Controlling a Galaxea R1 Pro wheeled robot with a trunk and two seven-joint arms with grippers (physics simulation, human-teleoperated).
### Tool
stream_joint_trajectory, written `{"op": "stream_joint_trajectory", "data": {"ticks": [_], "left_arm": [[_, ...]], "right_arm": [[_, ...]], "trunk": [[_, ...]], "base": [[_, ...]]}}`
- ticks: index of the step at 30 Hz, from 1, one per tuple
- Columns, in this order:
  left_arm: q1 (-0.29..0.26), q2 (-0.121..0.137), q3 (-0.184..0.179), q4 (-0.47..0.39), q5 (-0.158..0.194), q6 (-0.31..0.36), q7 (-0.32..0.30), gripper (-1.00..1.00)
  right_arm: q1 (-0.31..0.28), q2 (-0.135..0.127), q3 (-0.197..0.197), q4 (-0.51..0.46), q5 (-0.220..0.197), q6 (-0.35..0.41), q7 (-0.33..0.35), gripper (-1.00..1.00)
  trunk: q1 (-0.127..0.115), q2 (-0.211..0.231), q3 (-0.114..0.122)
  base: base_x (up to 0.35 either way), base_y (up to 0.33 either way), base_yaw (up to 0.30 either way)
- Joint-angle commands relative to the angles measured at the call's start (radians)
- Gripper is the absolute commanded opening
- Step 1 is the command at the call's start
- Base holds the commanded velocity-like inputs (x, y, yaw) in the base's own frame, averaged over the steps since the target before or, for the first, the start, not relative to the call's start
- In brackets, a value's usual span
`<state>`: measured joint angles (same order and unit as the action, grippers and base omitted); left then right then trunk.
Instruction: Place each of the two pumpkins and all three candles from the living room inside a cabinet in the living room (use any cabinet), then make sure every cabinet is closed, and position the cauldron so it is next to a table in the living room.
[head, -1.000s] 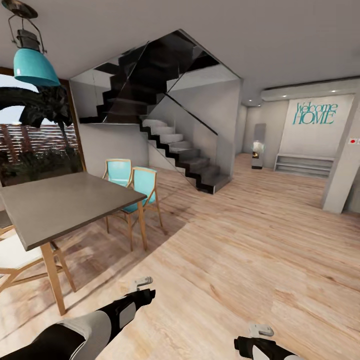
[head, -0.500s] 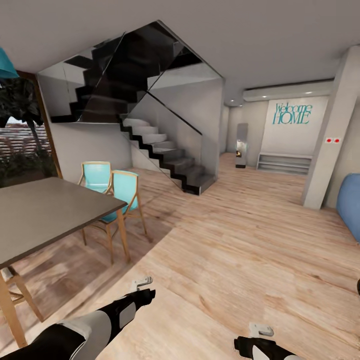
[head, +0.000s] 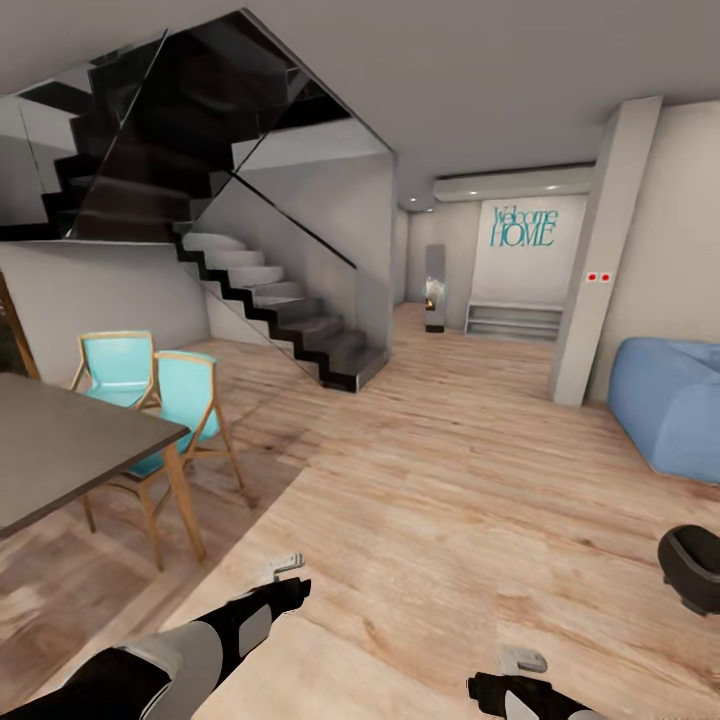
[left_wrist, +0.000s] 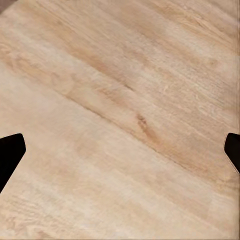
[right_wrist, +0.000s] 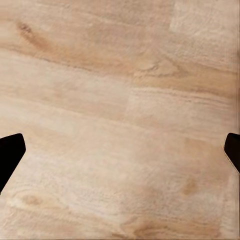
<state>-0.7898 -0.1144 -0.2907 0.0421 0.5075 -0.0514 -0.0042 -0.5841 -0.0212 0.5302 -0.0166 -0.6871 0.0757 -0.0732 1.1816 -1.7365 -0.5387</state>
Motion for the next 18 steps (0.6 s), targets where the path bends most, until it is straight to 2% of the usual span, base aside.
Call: {"op": "stream_joint_trajectory", "data": {"ticks": [1, 9, 18], "left_arm": [[-0.002, -0.001, -0.008, 0.004, 0.008, -0.005, 0.000, 1.00], [-0.002, -0.001, -0.008, 0.004, 0.008, -0.005, 0.000, 1.00], [-0.002, -0.001, -0.008, 0.004, 0.008, -0.005, 0.000, 1.00]], "right_arm": [[0.000, 0.000, 0.008, -0.002, -0.006, 0.006, -0.004, 1.00], [0.000, 0.000, 0.008, -0.002, -0.006, 0.006, -0.005, 1.00], [0.000, 0.000, 0.008, -0.002, -0.006, 0.006, -0.005, 1.00]], "trunk": [[0.001, -0.001, -0.002], [0.001, -0.001, -0.005], [0.001, -0.001, -0.008]], "base": [[0.335, 0.000, -0.292], [0.335, 0.026, -0.292], [0.321, 0.163, -0.294]]}}
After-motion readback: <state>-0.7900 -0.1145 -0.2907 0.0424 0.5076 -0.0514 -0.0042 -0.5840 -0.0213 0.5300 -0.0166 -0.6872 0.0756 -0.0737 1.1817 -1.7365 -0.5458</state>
